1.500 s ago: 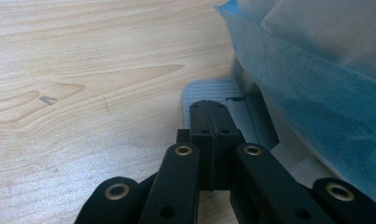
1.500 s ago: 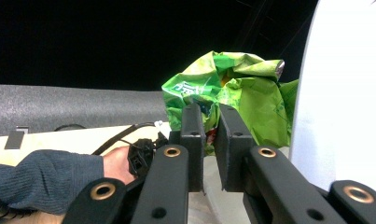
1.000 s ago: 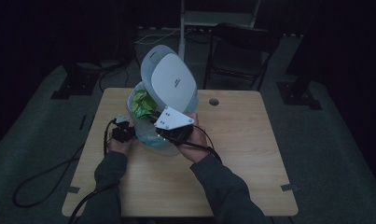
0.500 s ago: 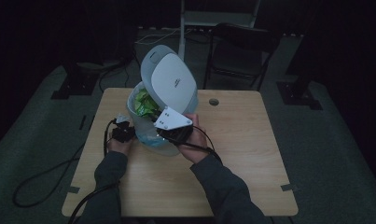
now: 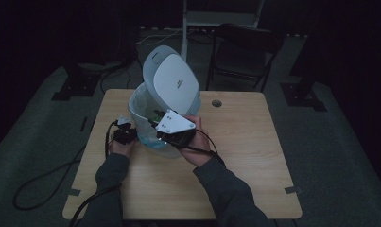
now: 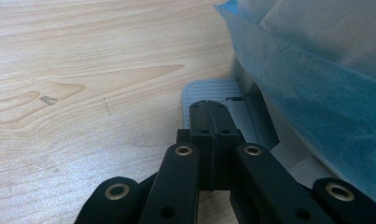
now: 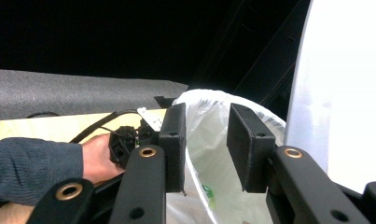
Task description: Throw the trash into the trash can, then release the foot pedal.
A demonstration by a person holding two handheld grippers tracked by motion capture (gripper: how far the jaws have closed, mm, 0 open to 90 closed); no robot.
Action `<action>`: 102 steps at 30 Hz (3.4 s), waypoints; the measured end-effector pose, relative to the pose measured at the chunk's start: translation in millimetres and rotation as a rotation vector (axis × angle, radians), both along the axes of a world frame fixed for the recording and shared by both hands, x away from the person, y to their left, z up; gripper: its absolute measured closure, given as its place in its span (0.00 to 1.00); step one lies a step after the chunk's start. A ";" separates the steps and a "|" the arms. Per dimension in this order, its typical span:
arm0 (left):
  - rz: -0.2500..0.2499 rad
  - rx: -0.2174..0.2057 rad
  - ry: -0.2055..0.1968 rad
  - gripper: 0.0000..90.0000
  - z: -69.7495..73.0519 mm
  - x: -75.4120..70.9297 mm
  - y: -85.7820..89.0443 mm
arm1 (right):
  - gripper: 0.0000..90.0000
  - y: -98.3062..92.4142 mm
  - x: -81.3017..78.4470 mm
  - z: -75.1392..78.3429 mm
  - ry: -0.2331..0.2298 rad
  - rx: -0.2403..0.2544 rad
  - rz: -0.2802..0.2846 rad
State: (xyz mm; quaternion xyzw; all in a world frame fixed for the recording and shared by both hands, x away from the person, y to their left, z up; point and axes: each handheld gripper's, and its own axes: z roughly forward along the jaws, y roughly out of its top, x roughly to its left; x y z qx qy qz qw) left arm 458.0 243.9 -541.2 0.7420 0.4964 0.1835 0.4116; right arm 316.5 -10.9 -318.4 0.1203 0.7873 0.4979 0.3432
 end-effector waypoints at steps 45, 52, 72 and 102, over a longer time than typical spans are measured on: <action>0.001 0.015 -0.013 1.00 0.4 -1.6 -1.3 | 0.69 -33.2 -18.5 -34.8 0.096 0.018 0.045; 0.011 0.004 -0.024 0.98 0.6 -2.7 -0.3 | 0.69 -44.4 -17.3 -44.4 0.116 0.023 0.014; 0.007 -0.004 -0.046 0.92 1.2 -5.4 1.1 | 0.68 -58.3 -14.3 -50.6 0.115 0.028 -0.038; 0.091 -0.031 -0.122 0.81 6.5 -15.9 10.0 | 0.68 -81.5 0.2 -55.4 0.143 0.034 -0.109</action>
